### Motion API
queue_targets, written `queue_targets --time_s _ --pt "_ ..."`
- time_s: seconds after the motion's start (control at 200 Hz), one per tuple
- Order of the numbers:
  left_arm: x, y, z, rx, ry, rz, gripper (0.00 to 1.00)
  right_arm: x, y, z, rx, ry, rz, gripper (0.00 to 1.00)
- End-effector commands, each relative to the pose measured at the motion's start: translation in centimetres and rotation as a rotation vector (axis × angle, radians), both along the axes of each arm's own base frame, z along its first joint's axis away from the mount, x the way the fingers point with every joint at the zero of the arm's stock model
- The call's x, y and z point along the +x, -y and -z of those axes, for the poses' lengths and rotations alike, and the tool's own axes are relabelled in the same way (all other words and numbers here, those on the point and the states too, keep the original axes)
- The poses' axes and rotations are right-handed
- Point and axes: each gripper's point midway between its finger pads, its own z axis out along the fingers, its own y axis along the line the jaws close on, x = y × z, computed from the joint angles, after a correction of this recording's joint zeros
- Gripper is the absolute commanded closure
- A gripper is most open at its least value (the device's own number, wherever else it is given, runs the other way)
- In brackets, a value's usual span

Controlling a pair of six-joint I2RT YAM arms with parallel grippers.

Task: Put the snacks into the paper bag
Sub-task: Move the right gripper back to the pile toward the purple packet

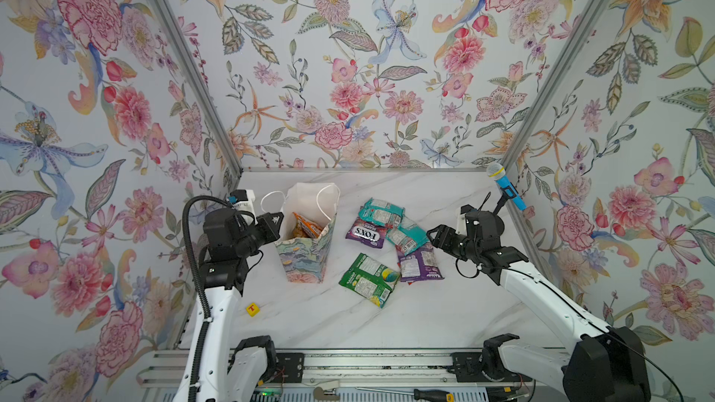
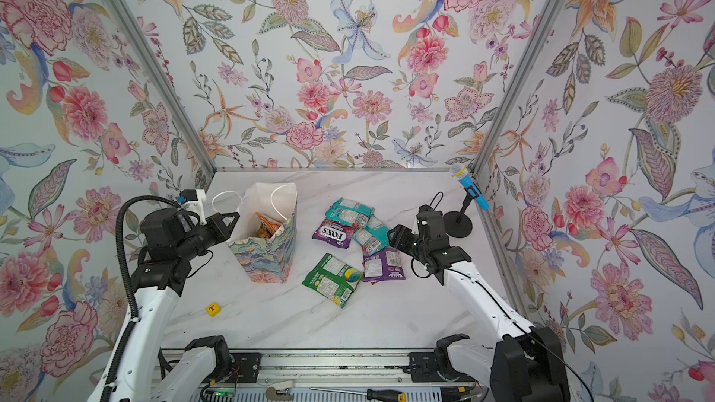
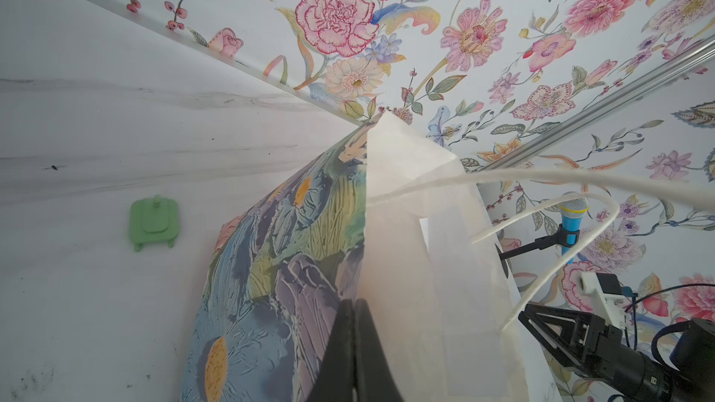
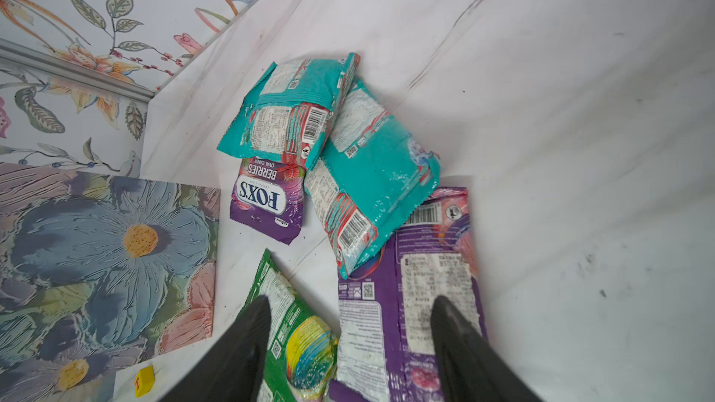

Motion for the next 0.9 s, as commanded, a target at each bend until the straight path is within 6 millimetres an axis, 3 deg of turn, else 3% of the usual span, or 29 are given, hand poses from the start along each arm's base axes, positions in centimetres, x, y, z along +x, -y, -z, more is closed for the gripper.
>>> queue_targets --time_s 0.0,0.23,0.455,0.681,0.896 --pt "0.0 0.6 -1.0 -0.009 0.042 0.027 0.99 -0.1 0.0 2.0 0.022 -0.051 -0.024 0.33" --pt "0.0 0.5 -0.8 -0.010 0.038 0.024 0.99 -0.7 1.1 6.2 0.017 -0.147 -0.004 0.33" --pt "0.0 0.6 -0.8 -0.013 0.037 0.025 0.99 -1.3 1.3 9.0 0.033 -0.201 0.000 0.33" --pt "-0.1 0.6 -0.7 -0.013 0.037 0.024 0.99 -1.7 0.3 10.4 0.103 -0.225 -0.021 0.34" --pt "-0.1 0.6 -0.7 -0.013 0.037 0.024 0.99 -1.6 -1.0 9.4 0.177 -0.185 -0.061 0.38"
